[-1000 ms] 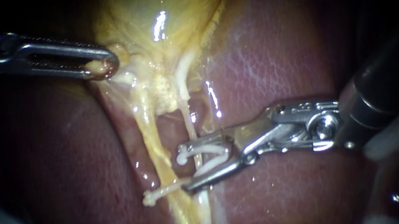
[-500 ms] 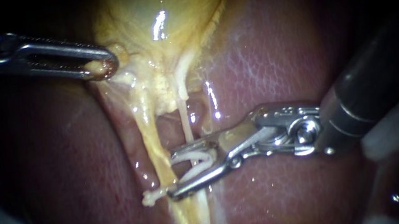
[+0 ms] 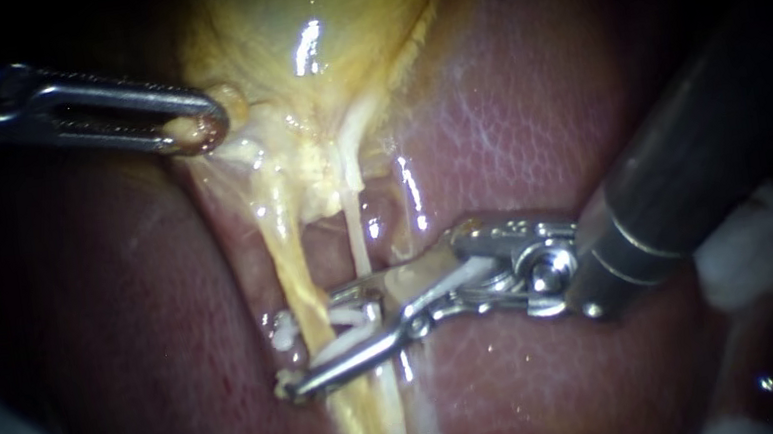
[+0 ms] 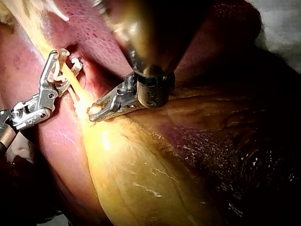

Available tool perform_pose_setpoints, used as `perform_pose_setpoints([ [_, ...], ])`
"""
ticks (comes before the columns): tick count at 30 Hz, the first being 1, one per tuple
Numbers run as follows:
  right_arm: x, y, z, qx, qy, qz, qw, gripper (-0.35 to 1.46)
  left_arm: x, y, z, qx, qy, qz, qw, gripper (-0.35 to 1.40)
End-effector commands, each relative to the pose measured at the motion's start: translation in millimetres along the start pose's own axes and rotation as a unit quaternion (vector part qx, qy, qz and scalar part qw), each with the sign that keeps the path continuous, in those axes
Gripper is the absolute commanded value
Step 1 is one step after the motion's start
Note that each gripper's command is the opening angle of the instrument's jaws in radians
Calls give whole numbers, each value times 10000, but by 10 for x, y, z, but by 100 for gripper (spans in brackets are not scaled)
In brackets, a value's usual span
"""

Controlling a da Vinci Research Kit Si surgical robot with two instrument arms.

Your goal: Clipping second clip left tube

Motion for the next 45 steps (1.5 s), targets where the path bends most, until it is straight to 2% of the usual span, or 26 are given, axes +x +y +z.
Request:
perform_pose_setpoints([
  [1, 1, -1, 2, 3, 13, -3, 10000, 46, 0, 0, 0, 1, 1, -1, 10000, -35],
  [6, 4, -9, 5, 52, 61, -3, 10000, 46, 0, 0, 0, 1, 0, -1, 10000, -35],
  [13, 17, -34, 8, 160, 106, 24, 9998, 46, 0, 0, -2, 13, 7, -1, 10000, -35],
  [17, 24, -50, 8, 296, 70, 28, 9995, 45, 0, 0, -2, 12, 7, -2, 10000, -35],
  [21, 32, -59, 7, 450, 25, 26, 9990, 44, 0, 0, -3, 11, 7, -2, 10000, -35],
  [32, 40, -66, 6, 522, 7, 70, 9986, 34, -1, 0, -3, 25, 15, -2, 10000, -35],
  [45, 40, -70, 8, 535, 1, 126, 9985, -4, -1, 0, -3, 28, 17, -4, 10000, -35],
])
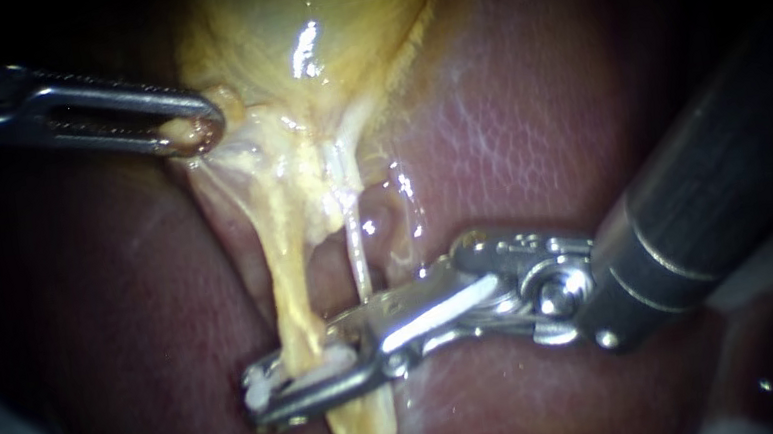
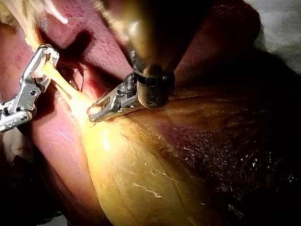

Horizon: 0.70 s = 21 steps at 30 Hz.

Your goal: Clipping second clip left tube

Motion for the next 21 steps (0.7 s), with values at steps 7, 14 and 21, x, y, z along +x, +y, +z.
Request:
perform_pose_setpoints([
  [7, -1, -1, 0, 8, -3, 27, 10000, -32, 0, 0, 0, 3, 0, -2, 10000, -35],
  [14, -2, -3, -2, 18, 4, 174, 9998, -35, 0, 0, 0, 3, 1, -2, 10000, -35],
  [21, -3, -5, -3, 33, 12, 171, 9998, -35, 0, -1, 0, 19, 10, -3, 10000, -35],
])
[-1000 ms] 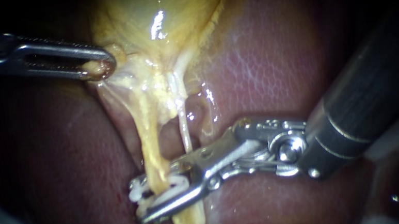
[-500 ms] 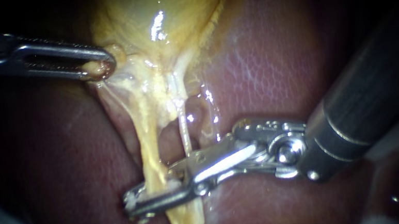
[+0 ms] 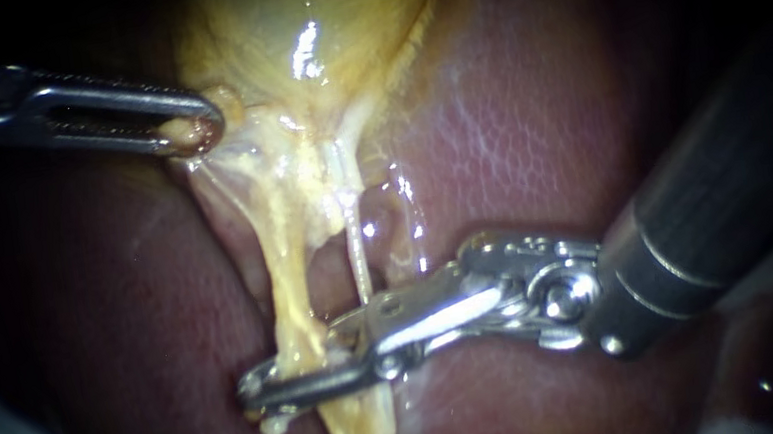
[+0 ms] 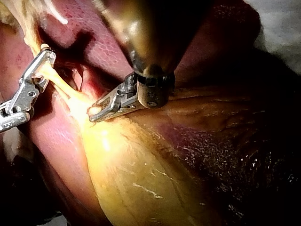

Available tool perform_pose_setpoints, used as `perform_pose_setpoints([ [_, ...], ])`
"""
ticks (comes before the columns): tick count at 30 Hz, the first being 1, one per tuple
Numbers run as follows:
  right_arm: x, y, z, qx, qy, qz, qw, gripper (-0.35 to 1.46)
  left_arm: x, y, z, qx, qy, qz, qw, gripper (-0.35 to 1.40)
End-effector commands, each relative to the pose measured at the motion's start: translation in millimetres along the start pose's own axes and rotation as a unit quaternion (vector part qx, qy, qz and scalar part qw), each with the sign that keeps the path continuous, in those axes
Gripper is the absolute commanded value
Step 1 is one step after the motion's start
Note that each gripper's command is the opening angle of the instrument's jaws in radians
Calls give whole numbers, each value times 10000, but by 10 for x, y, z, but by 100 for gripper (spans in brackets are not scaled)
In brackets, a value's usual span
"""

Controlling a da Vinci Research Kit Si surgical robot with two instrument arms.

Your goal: Clipping second clip left tube

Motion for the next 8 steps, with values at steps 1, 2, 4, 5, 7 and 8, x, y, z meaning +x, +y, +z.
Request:
perform_pose_setpoints([
  [1, 0, 0, 0, 4, 0, -5, 10000, -35, 0, 0, 0, 1, 2, 0, 10000, -35],
  [2, 0, 0, 0, 5, 2, 24, 10000, -35, 0, 0, 0, 2, 2, 0, 10000, -35],
  [4, 0, 0, 0, 5, 2, 24, 10000, -35, 0, 0, 0, 2, 2, 0, 10000, -35],
  [5, 0, 0, -1, 5, 1, 24, 10000, -35, 0, -1, 0, 3, 3, -1, 10000, -35],
  [7, -1, 0, -1, 7, 3, 53, 10000, -35, 0, -1, 0, 3, 3, -1, 10000, -35],
  [8, -1, 0, -1, 6, 3, 53, 10000, -35, 0, -1, 0, 3, 3, -1, 10000, -35],
])
